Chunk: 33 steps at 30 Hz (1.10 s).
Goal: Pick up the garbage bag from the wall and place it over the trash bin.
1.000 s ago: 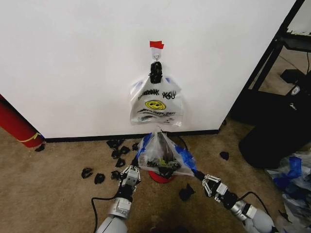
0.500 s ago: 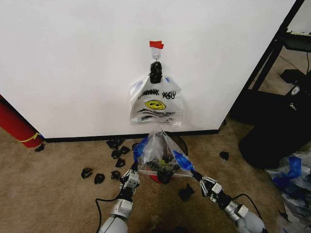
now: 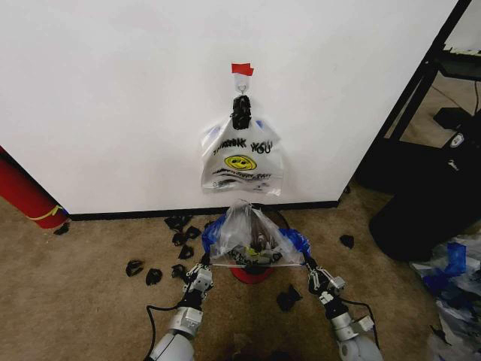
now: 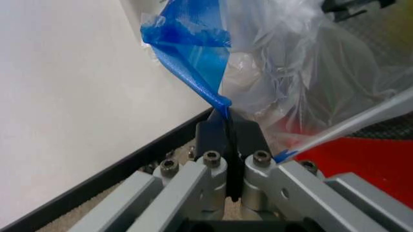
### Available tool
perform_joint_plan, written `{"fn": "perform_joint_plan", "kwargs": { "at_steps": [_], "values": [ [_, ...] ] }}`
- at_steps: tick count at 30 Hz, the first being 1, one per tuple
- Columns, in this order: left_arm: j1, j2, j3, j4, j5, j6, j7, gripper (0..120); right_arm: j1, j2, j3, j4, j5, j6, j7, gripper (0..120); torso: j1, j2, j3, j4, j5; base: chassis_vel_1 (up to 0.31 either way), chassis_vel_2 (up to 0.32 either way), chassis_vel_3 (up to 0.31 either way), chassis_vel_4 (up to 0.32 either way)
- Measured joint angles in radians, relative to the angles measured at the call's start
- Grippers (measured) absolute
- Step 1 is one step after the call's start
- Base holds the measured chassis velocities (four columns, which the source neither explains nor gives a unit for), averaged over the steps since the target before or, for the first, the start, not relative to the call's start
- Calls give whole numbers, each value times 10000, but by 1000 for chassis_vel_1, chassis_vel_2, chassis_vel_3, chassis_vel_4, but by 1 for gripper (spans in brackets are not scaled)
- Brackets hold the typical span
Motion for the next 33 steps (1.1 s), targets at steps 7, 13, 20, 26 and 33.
{"fn": "perform_joint_plan", "kwargs": {
  "at_steps": [7, 13, 20, 26, 33],
  "values": [
    [4, 17, 4, 43, 0, -41, 171, 0, 594, 507, -199, -264, 972, -979, 1087, 0, 0, 0, 0, 0, 0, 0, 0, 0, 0],
    [23, 23, -7, 40, -12, -209, 276, 0, 836, 793, -286, -441, 668, -1206, 1696, 0, 0, 0, 0, 0, 0, 0, 0, 0, 0],
    [181, 243, -149, -388, -224, -750, 405, 14, 440, 358, -177, 159, -248, -1179, 1456, 0, 0, 0, 0, 1, 1, 0, 0, 0, 0],
    [451, 915, -487, -1020, -187, -1286, 820, 35, -298, -758, 360, 889, -1799, -878, 1440, 12, 0, 0, 0, 0, 4, 0, 0, 0, 0],
    [531, 1636, -828, -1054, -17, -1780, 1711, 61, -1081, -1795, 1300, 1412, -4161, -110, 1299, 38, 0, 0, 0, -2, 2, 0, 0, 0, 0]
  ]
}}
